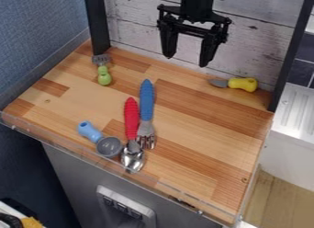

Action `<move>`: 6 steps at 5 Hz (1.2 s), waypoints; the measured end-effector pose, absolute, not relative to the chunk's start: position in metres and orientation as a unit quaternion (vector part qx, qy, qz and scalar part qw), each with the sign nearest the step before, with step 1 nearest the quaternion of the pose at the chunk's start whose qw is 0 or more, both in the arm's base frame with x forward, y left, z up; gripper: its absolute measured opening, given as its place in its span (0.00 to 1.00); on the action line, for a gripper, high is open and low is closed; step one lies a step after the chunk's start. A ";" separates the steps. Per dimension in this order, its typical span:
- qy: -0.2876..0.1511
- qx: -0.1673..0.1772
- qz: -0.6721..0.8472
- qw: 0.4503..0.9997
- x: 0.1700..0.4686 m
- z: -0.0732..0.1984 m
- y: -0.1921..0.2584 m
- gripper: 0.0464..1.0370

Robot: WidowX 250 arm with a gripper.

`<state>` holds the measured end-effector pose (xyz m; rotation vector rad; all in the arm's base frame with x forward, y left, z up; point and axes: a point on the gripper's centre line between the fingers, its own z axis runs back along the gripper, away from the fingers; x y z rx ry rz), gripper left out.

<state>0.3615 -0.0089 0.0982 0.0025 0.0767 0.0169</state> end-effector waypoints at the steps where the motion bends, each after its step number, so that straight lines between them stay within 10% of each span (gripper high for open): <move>1: 0.047 0.004 0.071 0.996 0.365 0.094 -0.014 0.96; 6: -0.023 -0.005 0.433 0.901 0.395 0.093 -0.089 0.96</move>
